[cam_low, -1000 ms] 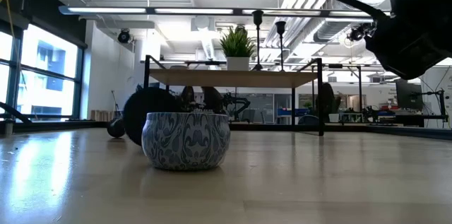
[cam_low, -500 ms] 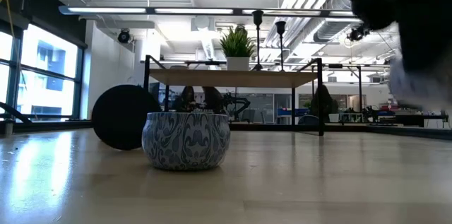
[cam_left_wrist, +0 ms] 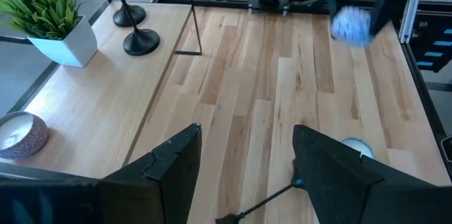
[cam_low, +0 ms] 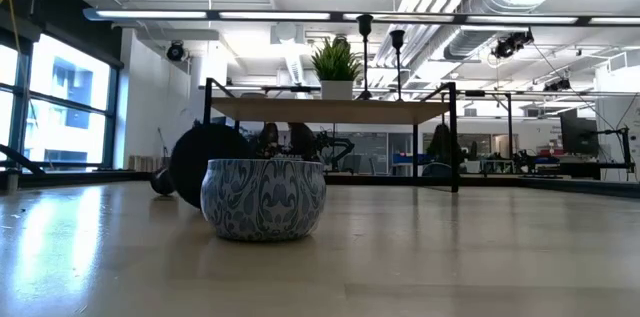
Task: Pick & Place candle stick holders
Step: Put the white red scented candle on the shelf
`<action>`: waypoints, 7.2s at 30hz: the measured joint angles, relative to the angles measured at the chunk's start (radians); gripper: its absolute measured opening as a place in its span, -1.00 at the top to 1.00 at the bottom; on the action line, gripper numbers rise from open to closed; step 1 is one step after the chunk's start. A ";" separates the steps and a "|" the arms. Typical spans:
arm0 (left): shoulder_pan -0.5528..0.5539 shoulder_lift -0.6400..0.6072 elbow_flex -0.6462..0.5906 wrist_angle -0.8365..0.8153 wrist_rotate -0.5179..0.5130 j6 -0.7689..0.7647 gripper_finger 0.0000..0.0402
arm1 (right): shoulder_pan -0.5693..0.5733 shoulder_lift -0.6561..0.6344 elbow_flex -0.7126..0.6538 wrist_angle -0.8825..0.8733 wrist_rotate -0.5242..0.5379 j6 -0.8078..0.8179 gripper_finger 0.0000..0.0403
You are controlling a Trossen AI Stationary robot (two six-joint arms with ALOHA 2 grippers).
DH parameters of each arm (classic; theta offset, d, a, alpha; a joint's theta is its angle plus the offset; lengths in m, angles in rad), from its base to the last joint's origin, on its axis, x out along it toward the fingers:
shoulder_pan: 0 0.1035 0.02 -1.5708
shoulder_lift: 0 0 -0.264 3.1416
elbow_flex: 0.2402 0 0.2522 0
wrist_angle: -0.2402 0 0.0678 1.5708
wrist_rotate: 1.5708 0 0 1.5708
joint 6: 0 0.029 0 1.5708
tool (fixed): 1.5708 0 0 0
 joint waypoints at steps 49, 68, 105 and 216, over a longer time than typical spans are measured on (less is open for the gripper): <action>-0.193 0.330 0.000 0.987 -0.350 1.015 -0.09 | -0.326 -0.181 0.002 0.380 -0.375 -0.671 -0.43; -0.190 0.338 0.001 0.938 -0.310 0.930 -0.09 | -0.326 -0.181 0.002 0.440 -0.379 -0.655 -0.43; -0.329 0.338 0.000 0.875 -0.174 1.238 -0.09 | -0.326 -0.181 0.002 0.416 -0.362 -0.623 -0.43; -0.294 0.338 0.000 0.909 -0.161 0.872 -0.98 | -0.326 -0.181 0.002 0.394 -0.367 -0.653 -0.43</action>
